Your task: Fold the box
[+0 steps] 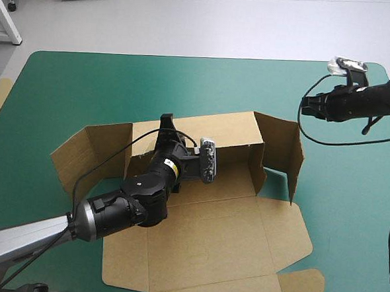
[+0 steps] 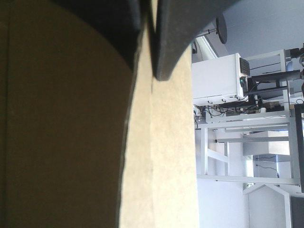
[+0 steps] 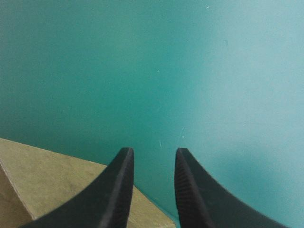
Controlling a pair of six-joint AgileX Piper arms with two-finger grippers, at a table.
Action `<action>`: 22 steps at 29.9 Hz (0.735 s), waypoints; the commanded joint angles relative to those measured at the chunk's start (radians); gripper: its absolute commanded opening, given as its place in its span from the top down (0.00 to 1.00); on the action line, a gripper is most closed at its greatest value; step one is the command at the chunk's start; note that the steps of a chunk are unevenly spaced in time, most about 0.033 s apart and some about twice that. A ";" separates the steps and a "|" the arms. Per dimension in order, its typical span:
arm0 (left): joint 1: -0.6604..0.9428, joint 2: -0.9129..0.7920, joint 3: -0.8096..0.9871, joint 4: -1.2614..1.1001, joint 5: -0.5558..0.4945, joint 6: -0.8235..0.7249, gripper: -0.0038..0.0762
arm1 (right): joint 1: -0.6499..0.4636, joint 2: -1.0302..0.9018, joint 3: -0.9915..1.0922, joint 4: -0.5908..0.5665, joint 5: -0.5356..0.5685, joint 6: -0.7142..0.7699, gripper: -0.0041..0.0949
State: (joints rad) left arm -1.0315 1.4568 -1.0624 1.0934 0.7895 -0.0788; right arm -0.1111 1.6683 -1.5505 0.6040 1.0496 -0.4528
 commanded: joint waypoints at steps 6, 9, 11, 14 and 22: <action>-0.007 -0.016 -0.002 -0.115 0.026 -0.049 0.97 | 0.091 -0.006 -0.036 0.036 0.046 -0.046 0.68; -0.007 -0.016 -0.002 -0.115 0.026 -0.056 0.97 | 0.091 -0.022 0.011 0.061 0.066 -0.074 0.68; -0.007 -0.016 -0.002 -0.116 0.026 -0.056 0.97 | 0.091 -0.059 0.090 0.104 0.034 -0.128 0.69; -0.007 -0.016 -0.002 -0.114 0.024 -0.056 0.97 | 0.091 -0.134 0.222 0.151 -0.022 -0.212 0.73; -0.007 -0.016 -0.002 -0.112 0.021 -0.056 0.97 | 0.091 -0.296 0.487 0.294 -0.098 -0.462 0.73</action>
State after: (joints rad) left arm -1.0315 1.4568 -1.0624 1.0934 0.7895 -0.0970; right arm -0.0190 1.4453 -1.0952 0.8084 0.9729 -0.8336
